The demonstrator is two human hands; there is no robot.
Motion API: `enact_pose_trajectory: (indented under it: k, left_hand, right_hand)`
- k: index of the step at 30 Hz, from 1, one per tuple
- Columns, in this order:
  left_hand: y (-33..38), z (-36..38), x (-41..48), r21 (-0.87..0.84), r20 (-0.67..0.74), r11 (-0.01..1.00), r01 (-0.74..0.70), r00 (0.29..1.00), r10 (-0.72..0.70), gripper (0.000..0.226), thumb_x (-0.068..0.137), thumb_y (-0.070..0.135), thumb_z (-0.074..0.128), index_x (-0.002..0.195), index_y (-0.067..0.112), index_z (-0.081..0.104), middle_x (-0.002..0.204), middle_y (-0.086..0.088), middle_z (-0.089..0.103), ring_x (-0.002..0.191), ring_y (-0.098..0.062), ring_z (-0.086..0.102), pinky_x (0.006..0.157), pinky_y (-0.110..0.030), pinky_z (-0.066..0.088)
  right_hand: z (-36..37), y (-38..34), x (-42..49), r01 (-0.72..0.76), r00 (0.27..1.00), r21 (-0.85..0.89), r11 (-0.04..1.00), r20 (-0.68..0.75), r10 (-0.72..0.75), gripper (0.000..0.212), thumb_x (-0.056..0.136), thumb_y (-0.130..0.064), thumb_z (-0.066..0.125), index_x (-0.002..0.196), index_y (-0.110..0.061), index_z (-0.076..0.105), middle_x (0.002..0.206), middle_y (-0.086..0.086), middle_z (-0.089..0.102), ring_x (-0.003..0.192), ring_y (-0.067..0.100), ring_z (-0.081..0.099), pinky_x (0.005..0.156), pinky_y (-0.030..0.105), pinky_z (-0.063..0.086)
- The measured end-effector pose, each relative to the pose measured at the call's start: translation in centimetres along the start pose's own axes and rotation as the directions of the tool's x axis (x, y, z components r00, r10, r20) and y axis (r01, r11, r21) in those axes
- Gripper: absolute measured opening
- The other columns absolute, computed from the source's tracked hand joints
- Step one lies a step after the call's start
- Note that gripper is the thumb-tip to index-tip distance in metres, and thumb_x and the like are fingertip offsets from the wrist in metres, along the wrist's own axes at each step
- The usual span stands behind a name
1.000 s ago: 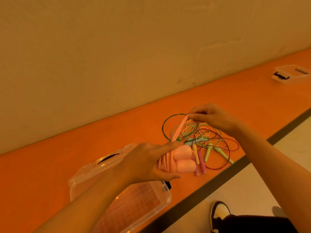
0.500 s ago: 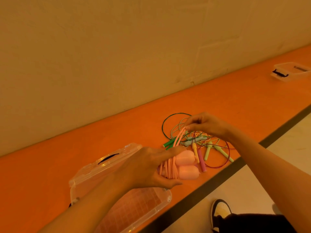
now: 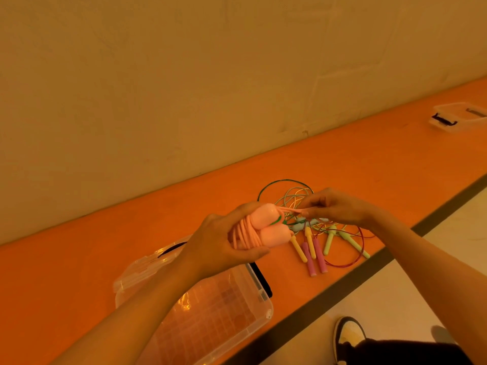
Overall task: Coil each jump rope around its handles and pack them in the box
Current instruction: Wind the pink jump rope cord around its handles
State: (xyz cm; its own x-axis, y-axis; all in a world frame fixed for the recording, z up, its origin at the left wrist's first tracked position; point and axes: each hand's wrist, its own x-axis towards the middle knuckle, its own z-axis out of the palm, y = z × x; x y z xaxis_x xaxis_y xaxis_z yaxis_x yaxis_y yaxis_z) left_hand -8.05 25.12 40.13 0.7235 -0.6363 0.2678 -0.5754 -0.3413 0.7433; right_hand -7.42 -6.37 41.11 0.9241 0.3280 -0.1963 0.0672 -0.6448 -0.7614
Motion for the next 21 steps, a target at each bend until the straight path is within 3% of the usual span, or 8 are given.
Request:
enact_pose_trajectory:
  k: [3, 6, 12, 16, 18, 21]
  left_hand:
    - [0.1, -0.3, 0.1, -0.058, -0.044, 0.998, 0.036, 0.998, -0.038, 0.070, 0.071, 0.062, 0.076, 0.132, 0.063, 0.042, 0.121, 0.021, 0.061, 0.103, -0.007, 0.064, 0.080, -0.035, 0.060]
    - [0.4, -0.4, 0.2, -0.109, -0.068, 0.994, 0.028, 0.997, -0.036, 0.067, 0.072, 0.058, 0.076, 0.131, 0.063, 0.044, 0.123, 0.026, 0.059, 0.104, -0.003, 0.064, 0.079, -0.031, 0.060]
    - [0.5, -0.7, 0.7, -0.311, -0.194, 0.946, 0.093, 0.968, -0.158, 0.053, 0.074, 0.053, 0.077, 0.122, 0.059, 0.052, 0.111, 0.024, 0.064, 0.090, -0.006, 0.069, 0.065, -0.030, 0.060]
    - [0.7, -0.8, 1.1, -0.347, -0.309, 0.927, 0.143, 0.916, -0.257, 0.051, 0.077, 0.049, 0.071, 0.124, 0.045, 0.052, 0.102, 0.012, 0.069, 0.070, -0.004, 0.067, 0.048, -0.018, 0.048]
    - [0.8, -0.9, 1.3, -0.347, -0.349, 0.923, 0.168, 0.890, -0.293, 0.048, 0.077, 0.047, 0.068, 0.122, 0.043, 0.052, 0.097, 0.007, 0.070, 0.064, -0.002, 0.065, 0.045, -0.015, 0.045]
    - [0.7, -0.9, 1.5, -0.332, -0.392, 0.924, 0.192, 0.863, -0.320, 0.047, 0.075, 0.052, 0.067, 0.119, 0.045, 0.052, 0.095, 0.011, 0.070, 0.069, -0.003, 0.068, 0.050, -0.018, 0.051]
  right_hand:
    - [0.4, -0.3, 0.0, 0.025, 0.999, -0.001, 1.000, 0.028, -0.025, 0.018, 0.097, -0.014, 0.060, 0.101, -0.027, 0.072, 0.088, -0.025, 0.070, 0.079, -0.004, 0.061, 0.071, 0.017, 0.049]
    - [0.5, -0.2, 0.1, 0.029, 0.999, 0.005, 1.000, 0.022, -0.029, 0.018, 0.096, -0.014, 0.060, 0.102, -0.025, 0.072, 0.089, -0.025, 0.070, 0.080, -0.004, 0.062, 0.072, 0.017, 0.050]
    - [1.5, 0.1, 0.3, 0.016, 0.998, -0.036, 0.999, 0.064, -0.014, 0.019, 0.097, -0.017, 0.060, 0.107, -0.028, 0.072, 0.089, -0.019, 0.071, 0.078, 0.000, 0.062, 0.066, 0.015, 0.048]
    - [2.5, -0.4, 0.5, 0.056, 0.995, -0.087, 0.995, 0.091, -0.048, 0.021, 0.096, -0.021, 0.062, 0.114, -0.020, 0.074, 0.090, -0.018, 0.071, 0.074, 0.000, 0.060, 0.063, 0.016, 0.046]
    - [3.2, -0.8, 0.4, 0.082, 0.991, -0.096, 0.992, 0.112, -0.071, 0.023, 0.096, -0.022, 0.063, 0.116, -0.021, 0.073, 0.096, -0.014, 0.071, 0.080, 0.001, 0.063, 0.068, 0.017, 0.049]
    - [3.9, -1.4, 0.3, 0.137, 0.984, -0.124, 0.983, 0.129, -0.121, 0.025, 0.095, -0.026, 0.065, 0.118, -0.023, 0.072, 0.109, -0.009, 0.072, 0.096, 0.008, 0.067, 0.082, 0.029, 0.056]
